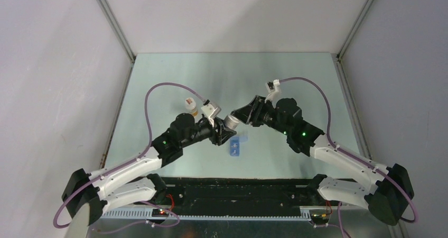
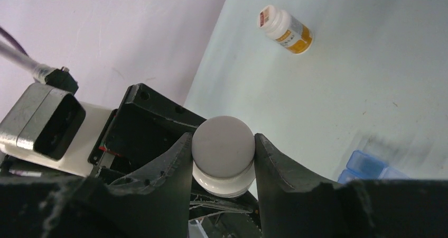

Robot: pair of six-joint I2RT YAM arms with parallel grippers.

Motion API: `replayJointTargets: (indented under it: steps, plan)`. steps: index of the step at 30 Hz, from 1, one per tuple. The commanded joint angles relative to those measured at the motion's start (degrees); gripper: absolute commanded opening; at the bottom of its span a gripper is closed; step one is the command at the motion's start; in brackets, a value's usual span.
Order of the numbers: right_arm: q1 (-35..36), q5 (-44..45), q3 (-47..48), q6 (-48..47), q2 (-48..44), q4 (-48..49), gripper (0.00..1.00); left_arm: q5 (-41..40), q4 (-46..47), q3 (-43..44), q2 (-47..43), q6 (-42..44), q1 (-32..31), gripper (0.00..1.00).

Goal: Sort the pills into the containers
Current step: Unscrew the lid of the pill bottle.

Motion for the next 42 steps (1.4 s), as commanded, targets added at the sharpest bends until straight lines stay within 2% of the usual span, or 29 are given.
replayJointTargets:
  steps: [1, 6, 8, 13, 19, 21, 22, 23, 24, 26, 28, 29, 34, 36, 38, 41, 42]
  plan:
    - [-2.62, -8.41, 1.59, -10.67, -1.92, 6.93, 0.20, 4.93, 3.42, -0.75, -2.91, -0.99, 0.03, 0.00]
    - [-11.97, -35.26, -0.96, -16.97, -2.35, 15.27, 0.18, 10.19, 4.35, -1.93, -4.89, -1.05, 0.04, 0.00]
    - [-13.70, -41.75, -1.00, -18.65, -2.03, 16.77, 0.16, 12.50, 6.09, -2.48, -5.45, -1.18, 0.04, 0.00]
    - [-15.83, -48.07, 0.27, -20.75, -1.60, 16.09, 0.14, 20.19, 7.17, -2.71, -5.70, -0.58, 0.04, 0.00]
    - [-17.02, -48.89, 3.19, -22.81, 0.08, 11.93, 0.16, 20.83, 5.64, -2.75, -5.85, 0.59, 0.05, 0.00]
    - [-16.73, -46.75, 3.82, -22.62, 0.71, 10.16, 0.28, 19.36, 5.54, -2.74, -5.88, 0.64, 0.05, 0.00]
    - [-16.33, -45.17, 3.82, -22.02, 0.74, 8.87, 0.42, 18.67, 5.44, -2.63, -5.89, 0.65, 0.00, 0.00]
    - [-16.03, -41.26, 3.90, -21.73, 0.55, 8.08, 0.50, 17.34, 5.42, -2.59, -5.84, 0.69, 0.02, 0.00]
    - [-15.01, -39.00, 3.91, -21.30, 0.10, 6.20, 0.69, 16.09, 5.36, -2.46, -5.82, 0.72, 0.04, 0.00]
    - [-12.70, -30.45, 3.96, -20.27, -0.92, 3.31, 0.91, 13.72, 5.16, -2.23, -5.54, 0.78, 0.04, 0.00]
    - [-10.60, -22.99, 3.97, -18.09, -1.74, 1.18, 0.99, 11.71, 4.87, -2.03, -5.08, 0.89, 0.05, 0.00]
    - [-10.22, -19.39, 3.94, -16.73, -1.84, 0.64, 0.99, 11.15, 4.64, -1.95, -4.70, 0.95, 0.05, 0.00]
    - [-7.80, -14.34, 3.93, -7.51, -0.76, -0.94, 0.99, 6.56, 4.42, -1.64, -3.97, 0.77, 0.08, 0.00]
    - [-6.91, -12.52, 3.88, -5.39, -0.83, -1.85, 0.96, 4.99, 4.25, -1.64, -4.06, 0.60, 0.00, 0.00]
    - [-6.09, -11.63, 3.91, -3.63, -1.07, -2.28, 0.88, 3.90, 4.13, -1.72, -4.16, 0.50, -0.03, 0.00]
    - [-5.09, -11.58, 3.92, -1.40, -1.37, -2.06, 0.66, 2.94, 4.19, -1.91, -4.35, 0.33, 0.07, 0.00]
    - [-4.78, -11.16, 3.90, -1.36, -1.67, -2.04, 0.63, 2.77, 4.22, -1.97, -4.43, 0.31, 0.01, 0.00]
